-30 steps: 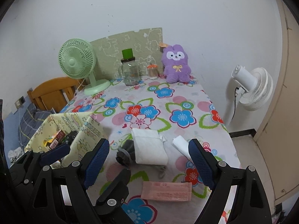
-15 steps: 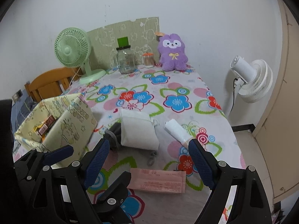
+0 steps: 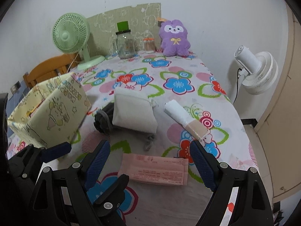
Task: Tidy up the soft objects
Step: 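Withdraw both tools from the box toward the white towel and pink packet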
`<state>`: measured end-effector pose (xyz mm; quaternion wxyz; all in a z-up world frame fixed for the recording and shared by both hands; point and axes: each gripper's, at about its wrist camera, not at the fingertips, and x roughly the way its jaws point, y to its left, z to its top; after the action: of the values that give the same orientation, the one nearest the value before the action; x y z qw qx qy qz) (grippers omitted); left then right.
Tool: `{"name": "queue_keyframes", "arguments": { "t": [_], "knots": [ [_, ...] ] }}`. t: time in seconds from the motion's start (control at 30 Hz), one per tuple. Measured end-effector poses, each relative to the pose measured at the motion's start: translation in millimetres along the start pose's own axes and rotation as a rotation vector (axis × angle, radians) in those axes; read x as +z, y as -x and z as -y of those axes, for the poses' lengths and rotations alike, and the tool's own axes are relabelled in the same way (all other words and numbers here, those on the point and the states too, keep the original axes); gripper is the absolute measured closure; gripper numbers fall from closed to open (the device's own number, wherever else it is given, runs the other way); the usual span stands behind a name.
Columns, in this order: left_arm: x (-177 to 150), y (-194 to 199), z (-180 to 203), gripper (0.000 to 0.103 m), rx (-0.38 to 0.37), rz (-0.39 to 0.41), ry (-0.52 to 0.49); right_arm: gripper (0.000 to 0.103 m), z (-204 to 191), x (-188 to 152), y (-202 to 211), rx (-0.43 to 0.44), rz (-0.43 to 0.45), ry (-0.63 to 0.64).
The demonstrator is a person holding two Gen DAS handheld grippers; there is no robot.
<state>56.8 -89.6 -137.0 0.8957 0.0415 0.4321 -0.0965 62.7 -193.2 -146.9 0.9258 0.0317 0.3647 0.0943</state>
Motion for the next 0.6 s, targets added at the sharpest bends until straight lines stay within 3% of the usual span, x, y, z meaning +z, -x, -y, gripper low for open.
{"name": "queue_keyframes", "arguments": {
  "t": [0.23, 0.6],
  "knots": [
    [-5, -15, 5, 0.001, 0.004, -0.048, -0.019, 0.014, 5, -6, -9, -0.010, -0.026, 0.008],
    [4, -26, -4, 0.001, 0.084, -0.043, -0.018, 0.014, 15, -4, -24, 0.013, -0.058, -0.021]
  ]
}}
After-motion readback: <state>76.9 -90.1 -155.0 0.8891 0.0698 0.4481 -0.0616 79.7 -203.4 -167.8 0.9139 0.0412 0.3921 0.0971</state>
